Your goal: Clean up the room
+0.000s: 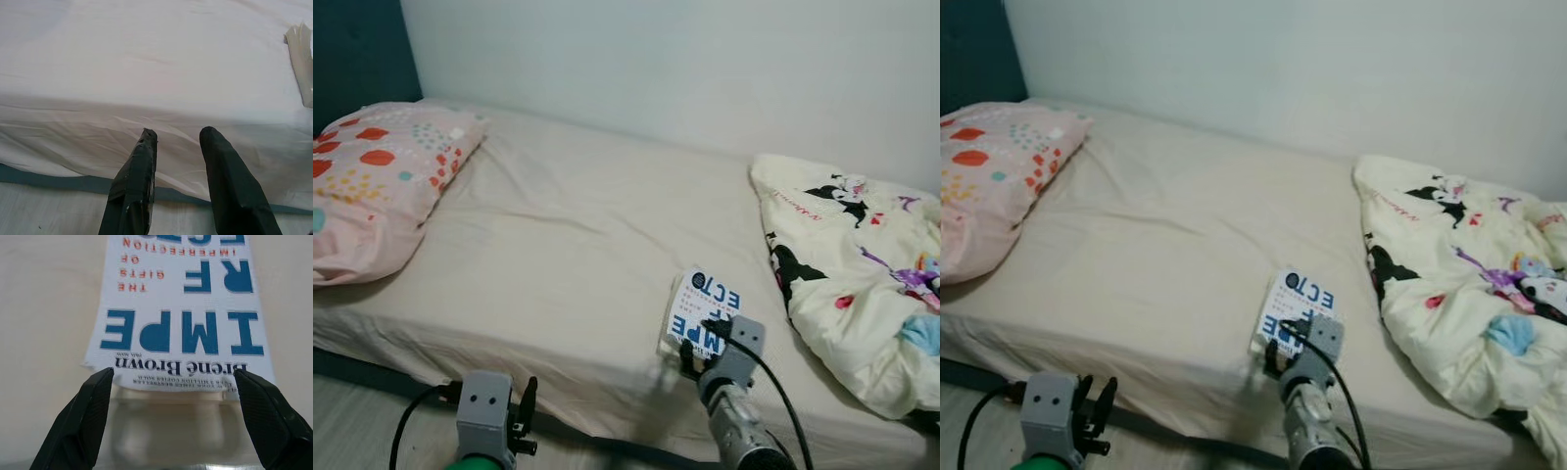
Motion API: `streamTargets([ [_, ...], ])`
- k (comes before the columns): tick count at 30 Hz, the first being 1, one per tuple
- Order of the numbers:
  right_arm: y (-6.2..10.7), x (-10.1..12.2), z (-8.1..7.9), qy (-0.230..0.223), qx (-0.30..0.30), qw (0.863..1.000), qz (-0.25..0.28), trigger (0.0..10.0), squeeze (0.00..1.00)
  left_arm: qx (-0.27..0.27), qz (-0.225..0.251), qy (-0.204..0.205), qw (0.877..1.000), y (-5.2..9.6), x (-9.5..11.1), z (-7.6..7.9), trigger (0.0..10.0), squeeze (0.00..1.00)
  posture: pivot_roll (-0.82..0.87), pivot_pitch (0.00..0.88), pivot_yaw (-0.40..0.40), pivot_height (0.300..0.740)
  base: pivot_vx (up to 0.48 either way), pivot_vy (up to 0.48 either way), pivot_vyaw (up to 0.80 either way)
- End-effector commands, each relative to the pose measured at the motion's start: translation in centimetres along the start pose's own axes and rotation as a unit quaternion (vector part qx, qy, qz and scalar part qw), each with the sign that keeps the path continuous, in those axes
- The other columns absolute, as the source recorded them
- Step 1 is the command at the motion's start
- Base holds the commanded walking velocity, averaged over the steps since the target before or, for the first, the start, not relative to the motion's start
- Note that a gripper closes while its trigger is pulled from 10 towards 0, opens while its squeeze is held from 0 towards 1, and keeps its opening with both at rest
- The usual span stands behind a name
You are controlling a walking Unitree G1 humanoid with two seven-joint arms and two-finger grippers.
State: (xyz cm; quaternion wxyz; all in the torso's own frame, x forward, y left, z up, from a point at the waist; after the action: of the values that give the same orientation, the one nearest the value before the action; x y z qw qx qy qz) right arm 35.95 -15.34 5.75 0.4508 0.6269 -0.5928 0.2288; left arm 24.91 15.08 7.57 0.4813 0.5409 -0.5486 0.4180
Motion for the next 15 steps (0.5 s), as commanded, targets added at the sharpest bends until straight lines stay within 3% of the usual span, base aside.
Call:
streamTargets([
  [1, 0.0, -0.3, 0.5, -0.007, -0.01, 1.0, -0.017, 10.0, 0.15, -0.002, -0.01, -0.001, 1.0, 0.5, -0.3, -0.2, 10.0, 0.0, 0.2, 0.18, -0.089, 0.591, 0.0, 0.0, 0.0],
  [2, -0.1, 0.0, 0.3, -0.004, -0.002, 1.0, -0.015, 10.0, 0.0, 0.001, -0.012, -0.004, 1.0, 0.6, -0.3, -0.5, 10.0, 0.0, 0.2, 0.181, -0.09, 0.591, 0.0, 0.0, 0.0],
  [12, -0.3, 0.9, -0.1, -0.021, 0.006, 1.0, 0.015, 10.0, 0.0, 0.003, -0.019, -0.01, 1.0, 1.0, -0.2, -1.0, 10.0, 0.0, 0.21, 0.185, -0.091, 0.562, 0.0, 0.0, 0.0],
  [15, -0.2, 0.8, 0.9, -0.036, -0.031, 0.999, 0.012, 10.0, 0.0, -0.004, -0.016, -0.017, 1.0, 1.2, 0.0, -1.0, 10.0, 0.0, 0.22, 0.192, -0.089, 0.562, 0.0, 0.0, 0.0],
])
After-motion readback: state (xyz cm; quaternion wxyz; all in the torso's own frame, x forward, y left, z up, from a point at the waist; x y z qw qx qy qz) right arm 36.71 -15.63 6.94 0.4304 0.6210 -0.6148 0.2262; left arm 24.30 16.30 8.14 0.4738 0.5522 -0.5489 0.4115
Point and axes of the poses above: a point about 5 cm out from each wrist's last joint towards the gripper, its own y axis pointing back from the gripper into the wrist, its own x axis along the axis of the wrist's last joint, z = x × y, the point moved 1 cm from there along -y, pointing out of the wrist towards the gripper, and after that the axes turned 11 degrees about -y, right-handed, at the moved point
